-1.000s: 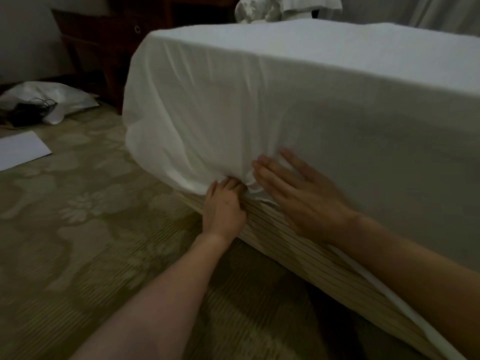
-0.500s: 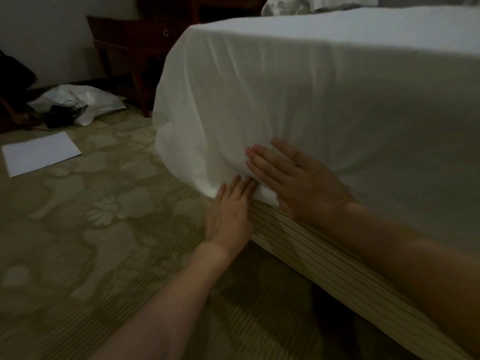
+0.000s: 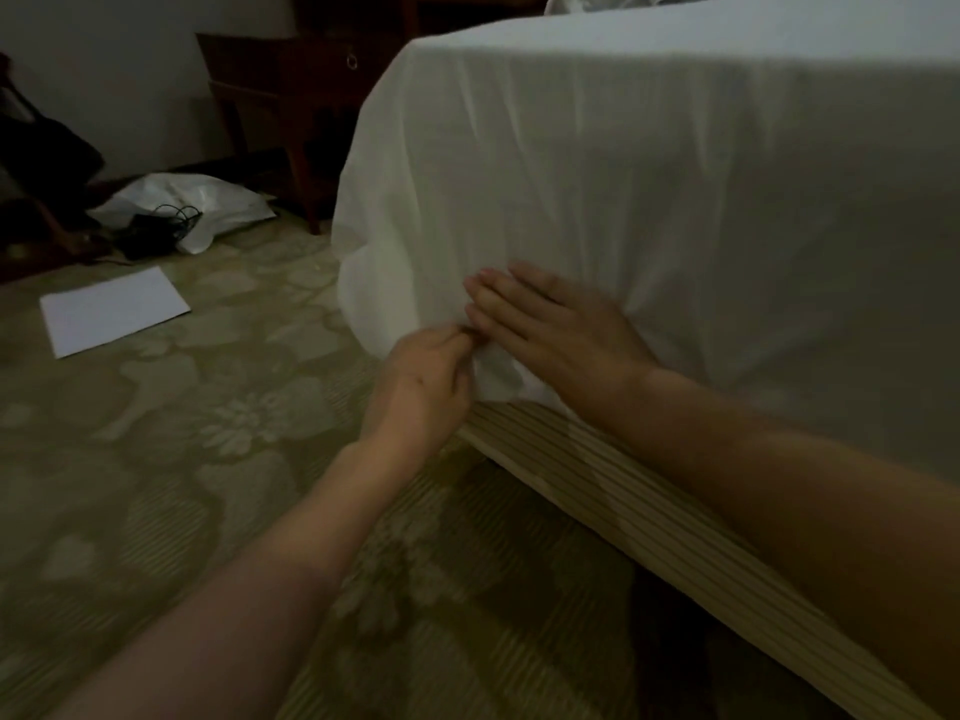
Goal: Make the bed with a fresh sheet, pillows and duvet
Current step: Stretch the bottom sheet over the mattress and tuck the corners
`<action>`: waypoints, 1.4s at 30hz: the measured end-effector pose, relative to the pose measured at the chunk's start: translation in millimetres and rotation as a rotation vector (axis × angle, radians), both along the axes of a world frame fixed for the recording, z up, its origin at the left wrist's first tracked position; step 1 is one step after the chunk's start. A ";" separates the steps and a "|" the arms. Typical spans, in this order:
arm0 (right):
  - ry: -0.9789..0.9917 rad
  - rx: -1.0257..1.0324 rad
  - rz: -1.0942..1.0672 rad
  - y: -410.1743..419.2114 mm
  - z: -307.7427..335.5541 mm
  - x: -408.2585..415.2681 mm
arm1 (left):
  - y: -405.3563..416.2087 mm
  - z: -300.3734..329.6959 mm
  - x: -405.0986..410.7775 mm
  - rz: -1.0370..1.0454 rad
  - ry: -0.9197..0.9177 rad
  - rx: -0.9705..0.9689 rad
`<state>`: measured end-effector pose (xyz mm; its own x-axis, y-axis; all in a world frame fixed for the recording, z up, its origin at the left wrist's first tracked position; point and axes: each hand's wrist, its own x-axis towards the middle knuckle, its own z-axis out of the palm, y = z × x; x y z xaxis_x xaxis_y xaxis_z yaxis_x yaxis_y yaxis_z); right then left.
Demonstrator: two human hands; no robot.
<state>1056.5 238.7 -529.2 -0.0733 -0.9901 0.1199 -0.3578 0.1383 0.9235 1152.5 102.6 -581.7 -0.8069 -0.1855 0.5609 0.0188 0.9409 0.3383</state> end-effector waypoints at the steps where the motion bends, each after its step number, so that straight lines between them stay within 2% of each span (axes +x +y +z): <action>1: -0.035 0.053 -0.049 -6.0 7.0 4.9 | -4.2 -0.8 -0.8 0.027 0.008 -0.035; 4: -0.051 -0.046 0.033 -35.9 17.7 5.4 | -15.2 -8.7 -1.4 0.055 -0.054 -0.122; 6: -0.048 0.008 0.020 -51.9 16.5 3.5 | -24.2 -15.2 -1.3 0.083 -0.033 -0.109; 11: 0.038 0.077 -0.030 -93.3 3.7 -7.9 | -45.7 -15.7 -1.6 0.389 0.126 0.180; 13: 0.114 0.017 -0.008 -102.2 -6.4 -13.6 | -57.4 -13.8 -10.1 0.517 0.074 0.383; 15: 0.142 -0.094 0.052 -105.0 -13.9 -21.3 | -69.8 -13.1 -21.3 0.553 0.043 0.692; 17: 0.123 -0.132 0.060 -103.8 -16.1 -23.9 | -76.6 -12.3 -30.9 0.438 0.098 0.989; 19: 0.097 -0.158 0.096 -106.3 -18.8 -26.9 | -73.9 -10.0 -35.3 0.311 0.122 1.136; 21: 0.036 -0.200 0.176 -110.3 -19.8 -25.6 | -68.3 -4.0 -38.4 0.255 0.107 1.109; 24: -0.109 -0.287 0.240 -107.5 -11.9 -16.6 | -52.7 8.5 -32.5 0.284 0.105 1.056; 27: -0.284 -0.228 0.355 -91.1 -7.1 -1.8 | -37.9 9.3 -24.0 0.291 0.047 0.957; 28: -0.303 -0.218 0.321 -79.6 -7.3 2.0 | -31.1 8.6 -22.1 0.285 -0.003 0.904; 32: -0.321 -0.173 0.233 -13.4 -29.6 5.0 | -6.0 3.5 -15.7 0.256 -0.066 0.735; 35: -0.243 -0.094 0.190 29.3 -43.4 4.4 | 2.6 1.6 -10.7 0.229 -0.066 0.632; 39: -0.346 -0.122 0.154 44.3 -48.0 5.9 | 15.0 -3.9 1.1 0.114 -0.033 0.380; 41: -0.314 -0.145 0.162 41.8 -49.6 7.0 | 13.9 -15.3 -0.8 0.060 -0.024 0.248; 42: -0.301 -0.144 0.164 40.9 -52.0 6.3 | 11.1 -19.1 -1.9 0.050 -0.077 0.201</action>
<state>1062.8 279.6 -581.2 0.0319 -0.9662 0.2559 -0.6384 0.1773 0.7490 1150.6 113.7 -600.8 -0.8330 -0.3284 0.4452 -0.0596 0.8534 0.5179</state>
